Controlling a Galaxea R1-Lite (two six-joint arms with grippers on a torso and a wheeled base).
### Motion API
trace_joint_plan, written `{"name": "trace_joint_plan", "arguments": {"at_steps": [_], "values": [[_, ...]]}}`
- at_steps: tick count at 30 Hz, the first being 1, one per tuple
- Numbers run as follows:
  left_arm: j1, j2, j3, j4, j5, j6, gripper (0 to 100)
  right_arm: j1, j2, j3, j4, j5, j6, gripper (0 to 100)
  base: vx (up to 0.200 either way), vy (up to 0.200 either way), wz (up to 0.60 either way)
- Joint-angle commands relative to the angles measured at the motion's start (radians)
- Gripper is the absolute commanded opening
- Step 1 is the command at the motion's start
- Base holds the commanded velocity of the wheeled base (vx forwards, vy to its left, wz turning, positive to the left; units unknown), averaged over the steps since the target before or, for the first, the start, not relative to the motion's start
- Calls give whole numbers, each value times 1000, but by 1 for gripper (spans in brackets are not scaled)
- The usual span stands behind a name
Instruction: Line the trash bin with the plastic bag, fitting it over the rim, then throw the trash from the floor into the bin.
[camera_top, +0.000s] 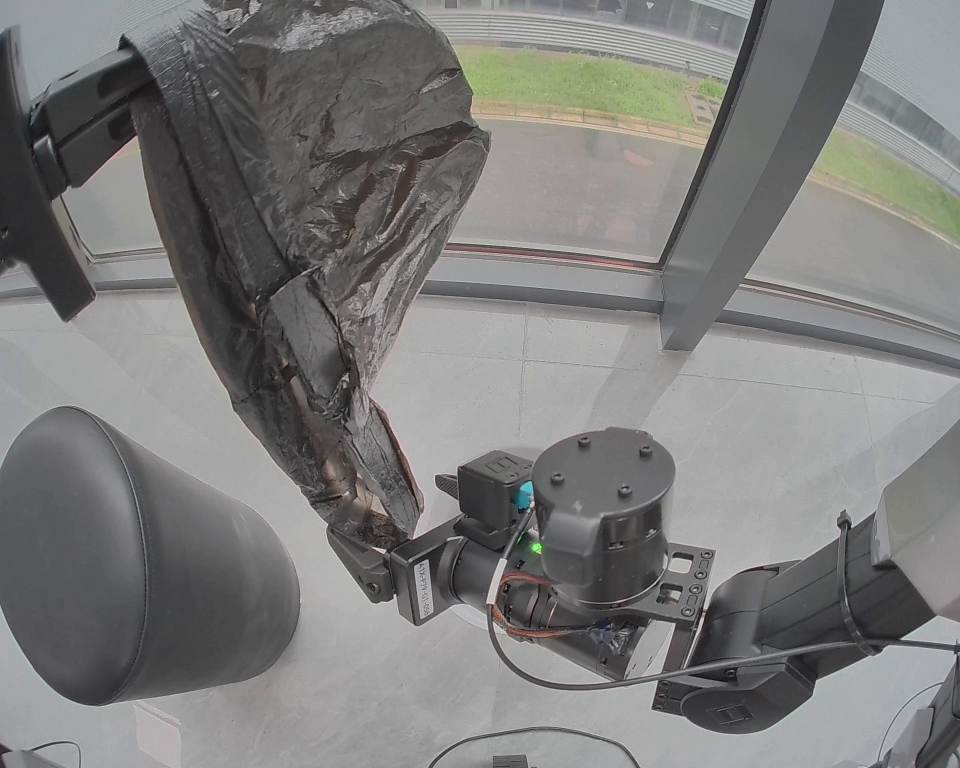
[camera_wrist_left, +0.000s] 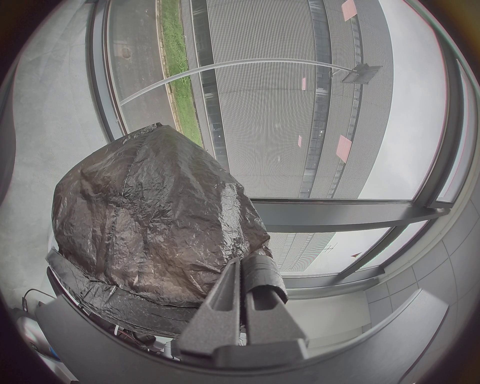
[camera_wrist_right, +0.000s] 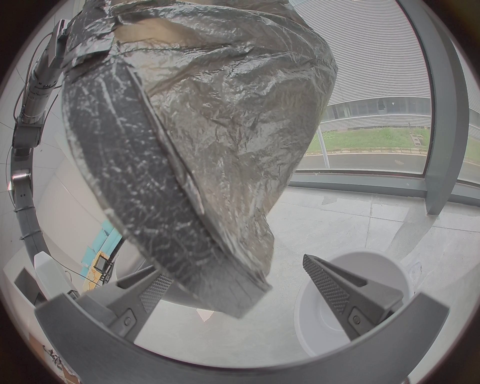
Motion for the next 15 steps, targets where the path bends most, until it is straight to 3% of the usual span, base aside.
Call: {"name": "trace_joint_plan", "arguments": {"at_steps": [1,15], "values": [[0,-4,0,0,0,0,0,-5,0,-1,-8,-1,-6,100,0,0,0],[2,-4,6,0,0,1,0,-39,26,0,-89,-28,-44,100,0,0,0]]}}
